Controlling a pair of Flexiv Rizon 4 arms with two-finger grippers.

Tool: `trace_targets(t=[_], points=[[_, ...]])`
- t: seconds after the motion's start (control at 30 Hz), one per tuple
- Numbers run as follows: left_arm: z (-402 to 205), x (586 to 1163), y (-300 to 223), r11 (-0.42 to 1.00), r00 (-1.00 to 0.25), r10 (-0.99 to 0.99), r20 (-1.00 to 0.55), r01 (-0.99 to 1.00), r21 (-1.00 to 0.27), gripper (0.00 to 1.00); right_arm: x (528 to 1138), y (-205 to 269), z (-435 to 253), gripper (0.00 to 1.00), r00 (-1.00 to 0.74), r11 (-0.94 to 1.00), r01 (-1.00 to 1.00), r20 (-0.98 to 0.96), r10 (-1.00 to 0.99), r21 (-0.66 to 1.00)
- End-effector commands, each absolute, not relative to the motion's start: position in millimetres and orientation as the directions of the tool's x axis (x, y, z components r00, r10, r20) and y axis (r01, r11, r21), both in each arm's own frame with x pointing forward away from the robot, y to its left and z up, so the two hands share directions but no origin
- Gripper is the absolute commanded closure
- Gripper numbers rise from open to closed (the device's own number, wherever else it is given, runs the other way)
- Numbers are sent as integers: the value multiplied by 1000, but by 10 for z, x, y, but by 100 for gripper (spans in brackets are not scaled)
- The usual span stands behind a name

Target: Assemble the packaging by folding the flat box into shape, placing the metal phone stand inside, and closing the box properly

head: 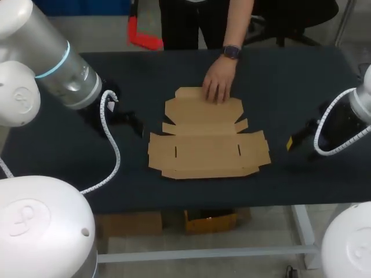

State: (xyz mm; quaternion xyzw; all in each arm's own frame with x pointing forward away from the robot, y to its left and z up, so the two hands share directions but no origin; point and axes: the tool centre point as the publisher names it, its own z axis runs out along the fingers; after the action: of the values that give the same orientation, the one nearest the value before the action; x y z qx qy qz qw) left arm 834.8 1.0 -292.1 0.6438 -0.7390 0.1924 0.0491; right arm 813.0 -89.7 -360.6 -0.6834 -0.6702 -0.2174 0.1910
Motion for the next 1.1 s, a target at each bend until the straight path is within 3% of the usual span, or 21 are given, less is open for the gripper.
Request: trace_targets(t=[0.03,1.1], points=[[-2879,8479,27,100,-159,-935,316,-976,-194,0,8179,-1009,-3569,0,7,-21,1000,566,824,19],[-2846,8626,116,124,-169,-938,304,-979,-163,0,8244,-1124,-3545,0,7,-17,1000,564,826,13]])
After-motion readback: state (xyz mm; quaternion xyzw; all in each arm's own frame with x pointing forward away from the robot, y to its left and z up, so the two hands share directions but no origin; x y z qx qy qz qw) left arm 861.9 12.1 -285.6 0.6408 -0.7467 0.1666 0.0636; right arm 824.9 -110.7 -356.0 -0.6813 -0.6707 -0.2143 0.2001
